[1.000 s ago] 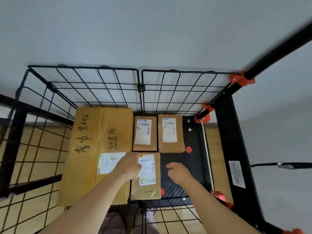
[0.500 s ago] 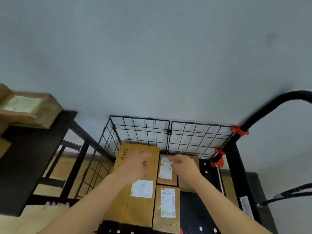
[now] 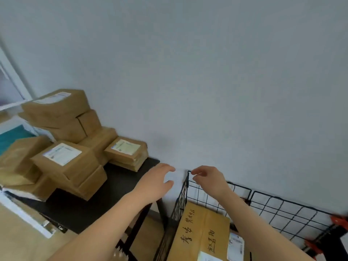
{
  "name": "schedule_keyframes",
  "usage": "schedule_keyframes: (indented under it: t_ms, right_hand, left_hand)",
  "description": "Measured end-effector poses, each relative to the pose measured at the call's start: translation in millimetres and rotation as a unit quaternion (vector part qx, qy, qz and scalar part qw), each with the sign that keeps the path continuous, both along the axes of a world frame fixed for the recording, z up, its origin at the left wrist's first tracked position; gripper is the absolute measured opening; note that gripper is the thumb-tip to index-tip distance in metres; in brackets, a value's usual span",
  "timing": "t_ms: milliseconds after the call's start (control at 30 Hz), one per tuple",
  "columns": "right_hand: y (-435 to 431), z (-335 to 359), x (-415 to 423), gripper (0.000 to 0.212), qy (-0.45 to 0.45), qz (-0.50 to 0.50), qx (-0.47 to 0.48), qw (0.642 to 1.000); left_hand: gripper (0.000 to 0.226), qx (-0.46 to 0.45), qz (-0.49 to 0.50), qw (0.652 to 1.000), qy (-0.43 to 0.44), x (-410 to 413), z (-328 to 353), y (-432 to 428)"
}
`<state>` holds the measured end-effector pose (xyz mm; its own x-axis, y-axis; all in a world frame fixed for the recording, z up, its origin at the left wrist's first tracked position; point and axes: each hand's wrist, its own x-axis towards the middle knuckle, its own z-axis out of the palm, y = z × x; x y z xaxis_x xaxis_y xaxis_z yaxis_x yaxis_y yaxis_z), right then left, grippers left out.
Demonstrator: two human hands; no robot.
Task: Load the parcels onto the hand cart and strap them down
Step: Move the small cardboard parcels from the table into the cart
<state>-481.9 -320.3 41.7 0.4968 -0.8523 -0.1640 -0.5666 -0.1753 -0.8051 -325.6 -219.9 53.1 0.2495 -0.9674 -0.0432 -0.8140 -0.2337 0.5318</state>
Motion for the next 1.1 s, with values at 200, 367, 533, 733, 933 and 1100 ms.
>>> schedule_keyframes:
  t_ms: [200,367,533,733,933,1100]
  right_hand:
    - [36,26,108,0.024,-0.009,0.035,-0.014,0.999]
    - [65,42,201,0.023,-0.013,0.054,-0.02,0.998]
    - [85,56,280,0.027,-0.027,0.065,-0.027,0.997]
    - [102,74,355,0.023,-0.074,0.078,0.009,0.994]
    - [94,81,424,0.027,-0.098,0.08,0.06,0.99]
    - [67,77,485,0.033,-0.113,0.074,0.104,0.985]
  left_hand:
    - [0.044,-0.045,0.031,0.998,-0.007,103,26,51]
    - [0.044,-0.073,0.081,0.994,-0.002,193,40,90]
    - [0.042,-0.106,0.129,0.986,0.002,269,51,122]
    - [0.049,-0.164,0.181,0.97,0.022,338,63,143]
    - [0.069,-0.217,0.235,0.947,0.018,399,77,130]
    - [0.07,-0.233,0.309,0.921,0.032,462,94,107]
